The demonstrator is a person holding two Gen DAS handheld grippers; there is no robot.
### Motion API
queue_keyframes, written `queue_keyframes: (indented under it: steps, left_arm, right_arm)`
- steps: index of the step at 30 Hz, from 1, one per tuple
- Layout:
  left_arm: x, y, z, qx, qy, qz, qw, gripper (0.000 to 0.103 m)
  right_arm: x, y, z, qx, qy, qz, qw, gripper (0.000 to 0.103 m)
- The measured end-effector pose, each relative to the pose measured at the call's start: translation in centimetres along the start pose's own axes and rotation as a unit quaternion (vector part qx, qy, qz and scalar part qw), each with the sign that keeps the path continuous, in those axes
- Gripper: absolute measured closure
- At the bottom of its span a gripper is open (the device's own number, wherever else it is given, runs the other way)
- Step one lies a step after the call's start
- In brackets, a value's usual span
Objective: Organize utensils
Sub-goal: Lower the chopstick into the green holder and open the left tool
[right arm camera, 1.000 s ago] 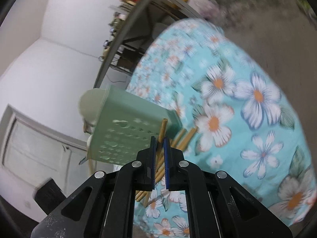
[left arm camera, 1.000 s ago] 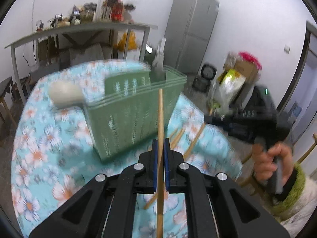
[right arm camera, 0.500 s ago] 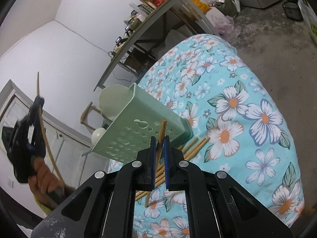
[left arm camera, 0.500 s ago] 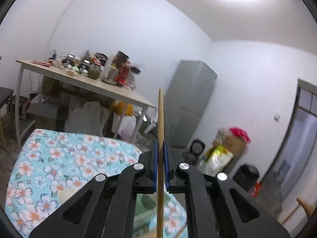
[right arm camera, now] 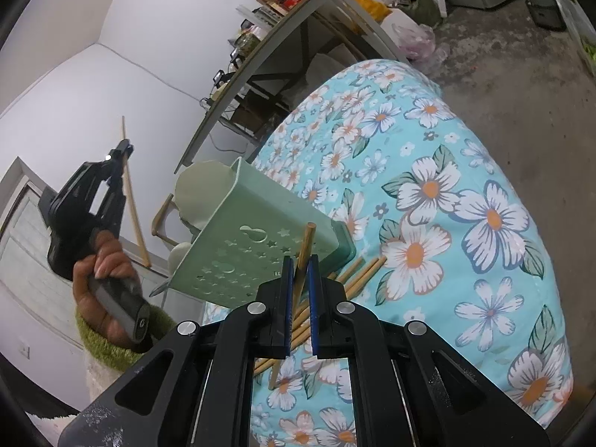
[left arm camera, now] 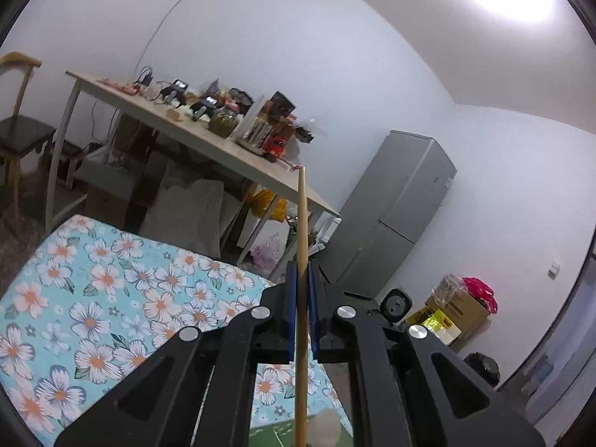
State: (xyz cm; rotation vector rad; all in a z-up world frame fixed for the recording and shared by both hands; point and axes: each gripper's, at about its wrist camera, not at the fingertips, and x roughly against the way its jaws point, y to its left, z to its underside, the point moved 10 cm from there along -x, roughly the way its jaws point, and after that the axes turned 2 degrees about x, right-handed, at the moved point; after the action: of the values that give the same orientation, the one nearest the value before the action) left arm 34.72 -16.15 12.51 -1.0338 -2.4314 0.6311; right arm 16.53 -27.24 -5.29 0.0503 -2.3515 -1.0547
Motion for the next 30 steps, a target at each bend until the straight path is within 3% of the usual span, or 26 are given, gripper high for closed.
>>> queue_keyframes:
  steps: [9, 16, 24, 30]
  left_arm:
    - [-2.9, 2.2, 2.0, 0.003, 0.020, -0.048, 0.9986, 0.098]
    - [-3.6, 3.5, 3.1, 0.008, 0.024, -0.061, 0.9978, 0.098]
    - [-2.1, 3.4, 4.5, -0.019, 0.037, -0.066, 0.9969, 0.097]
    - [1.1, 3.1, 5.6, -0.042, 0.037, -0.060, 0.9967, 0.084]
  right_arm:
    - [0.1, -0.2, -0.1, -0.001, -0.002, -0.001, 1.000, 0.097]
    - [0.3, -0.3, -0.2, -0.003, -0.004, -0.001, 1.000, 0.097]
    - [0.5, -0.7, -0.2, -0.010, -0.005, 0.001, 1.000, 0.097]
    - [0.7, -0.5, -0.3, -0.006, -0.008, 0.002, 1.000, 0.097]
